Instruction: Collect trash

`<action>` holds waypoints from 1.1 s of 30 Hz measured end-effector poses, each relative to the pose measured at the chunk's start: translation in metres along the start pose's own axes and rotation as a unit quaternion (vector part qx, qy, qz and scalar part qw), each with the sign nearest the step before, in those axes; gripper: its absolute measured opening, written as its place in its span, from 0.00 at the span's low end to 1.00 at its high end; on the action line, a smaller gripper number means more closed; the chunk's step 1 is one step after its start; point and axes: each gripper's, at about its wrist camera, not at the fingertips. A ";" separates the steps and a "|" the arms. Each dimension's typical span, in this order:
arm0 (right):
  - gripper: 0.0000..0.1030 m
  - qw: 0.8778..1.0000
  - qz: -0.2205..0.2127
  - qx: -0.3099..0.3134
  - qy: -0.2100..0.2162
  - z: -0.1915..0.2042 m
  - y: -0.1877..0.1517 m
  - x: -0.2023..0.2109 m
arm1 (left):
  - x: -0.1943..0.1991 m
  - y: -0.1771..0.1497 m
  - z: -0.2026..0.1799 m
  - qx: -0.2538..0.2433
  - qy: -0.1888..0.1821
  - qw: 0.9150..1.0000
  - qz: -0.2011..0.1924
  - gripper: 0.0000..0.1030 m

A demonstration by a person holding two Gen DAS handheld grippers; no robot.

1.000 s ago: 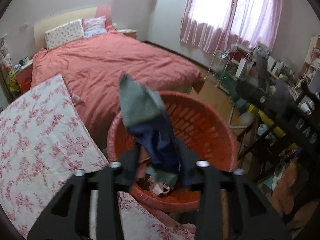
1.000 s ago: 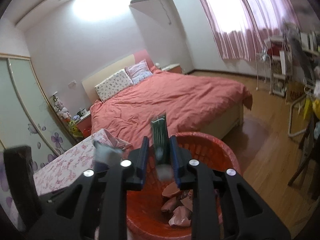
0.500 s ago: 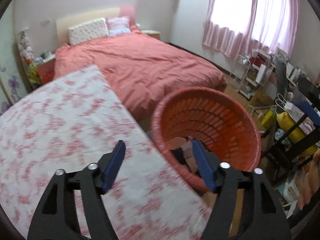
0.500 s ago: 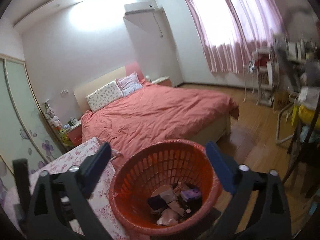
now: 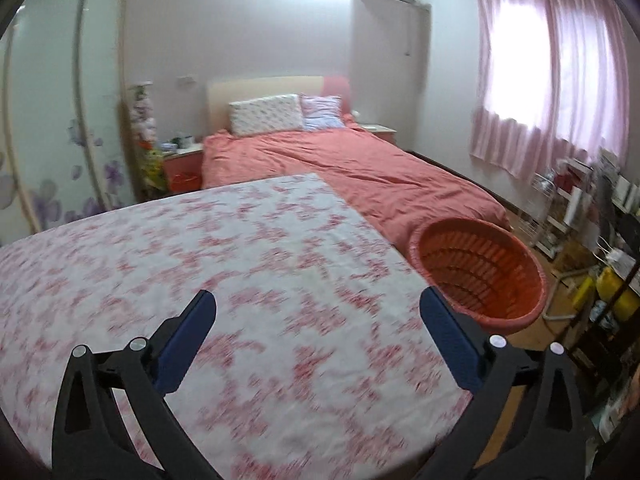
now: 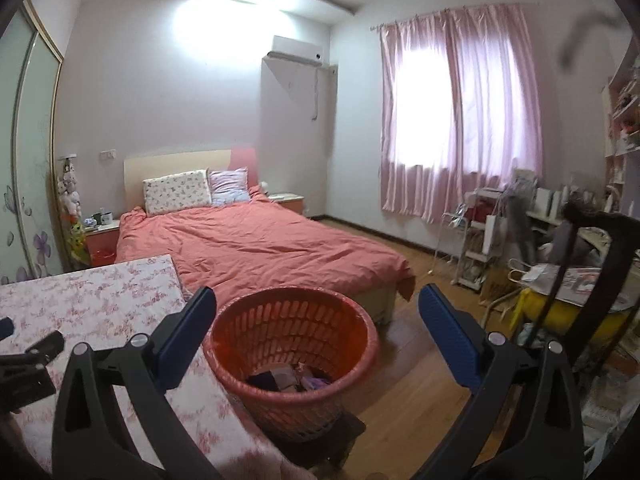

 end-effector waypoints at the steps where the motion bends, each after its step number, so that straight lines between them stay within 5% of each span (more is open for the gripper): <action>1: 0.96 1.000 -0.002 -0.005 0.000 -0.001 -0.006 0.011 | 0.007 -0.006 0.001 0.005 0.008 1.000 -0.001 0.98; 15: 0.96 0.999 0.041 0.018 0.030 0.012 -0.051 0.071 | 0.058 -0.063 0.004 0.029 0.086 0.996 -0.022 0.98; 33: 0.96 0.996 0.084 0.031 -0.001 0.021 -0.075 0.071 | 0.062 -0.092 0.009 0.053 0.084 0.995 0.014 0.98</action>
Point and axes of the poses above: each gripper's, at about its wrist camera, not at the fingertips, and x roughly against the way its jaws point, z to its left, y to its top, and after that the axes turned 12 degrees about -x, right-handed
